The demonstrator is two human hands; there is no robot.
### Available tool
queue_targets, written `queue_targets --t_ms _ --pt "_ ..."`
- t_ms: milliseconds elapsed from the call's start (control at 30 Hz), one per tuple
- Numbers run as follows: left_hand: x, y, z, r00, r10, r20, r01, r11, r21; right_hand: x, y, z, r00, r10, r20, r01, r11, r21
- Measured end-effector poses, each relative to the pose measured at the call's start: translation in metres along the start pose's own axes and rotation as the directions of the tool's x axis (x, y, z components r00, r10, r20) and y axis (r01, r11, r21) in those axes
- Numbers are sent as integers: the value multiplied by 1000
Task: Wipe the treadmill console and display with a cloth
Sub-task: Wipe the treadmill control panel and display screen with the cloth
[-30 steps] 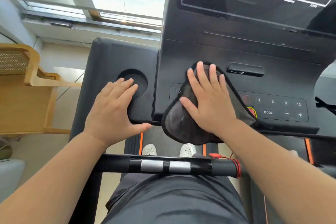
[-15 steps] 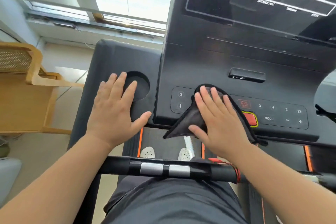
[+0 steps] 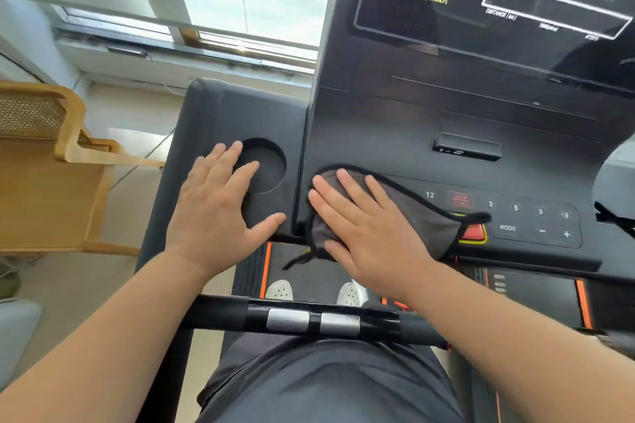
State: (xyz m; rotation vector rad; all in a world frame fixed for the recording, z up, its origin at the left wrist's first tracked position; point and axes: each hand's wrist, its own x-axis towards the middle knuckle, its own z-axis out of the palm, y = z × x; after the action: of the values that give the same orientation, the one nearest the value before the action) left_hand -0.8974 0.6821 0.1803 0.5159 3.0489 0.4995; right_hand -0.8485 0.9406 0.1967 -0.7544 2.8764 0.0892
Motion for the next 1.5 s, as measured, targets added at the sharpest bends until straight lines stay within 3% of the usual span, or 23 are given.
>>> queue_targets --t_ms 133,333,533,633,700,800,933,1033,1100,1200,1300,1400,1500 --pt "0 -2 2 1000 6 -14 -6 1000 -15 -43 30 7 997 71 11 -71 997 -2" --pt "0 -2 1 1000 9 -21 -10 1000 -17 -1 59 -10 901 432 31 -433 897 93" --pt "1 0 6 999 15 -51 -14 1000 22 29 3 -10 977 214 -16 -213 974 79" --pt "2 1 4 998 -9 -67 7 999 -31 9 -12 2 994 101 -51 -98 994 50" --pt "2 1 4 998 -12 -65 9 999 -46 -18 -12 13 993 103 -62 -101 994 29" --pt "2 0 6 998 -8 -68 6 999 -42 -57 12 21 955 291 -53 -287 955 72" --pt "4 1 4 997 -17 -75 13 998 -56 -79 58 14 823 567 28 -567 818 98" --pt "4 6 1 996 -45 -77 37 994 -102 -61 61 7 732 679 46 -679 724 122" --pt "5 14 -1 995 -55 -82 44 991 -128 -38 43 3 755 656 15 -652 748 122" --pt "8 31 -2 995 -46 -89 31 985 -172 -5 8 0 902 430 -34 -424 898 118" --pt "19 47 0 995 13 -98 -31 983 -182 2 -3 2 964 263 -36 -258 960 109" --pt "35 56 4 993 62 -102 -78 983 -167 -28 20 8 941 338 -18 -333 932 141" --pt "49 68 7 997 27 -68 -39 984 -175 -75 58 14 850 526 4 -522 843 131"
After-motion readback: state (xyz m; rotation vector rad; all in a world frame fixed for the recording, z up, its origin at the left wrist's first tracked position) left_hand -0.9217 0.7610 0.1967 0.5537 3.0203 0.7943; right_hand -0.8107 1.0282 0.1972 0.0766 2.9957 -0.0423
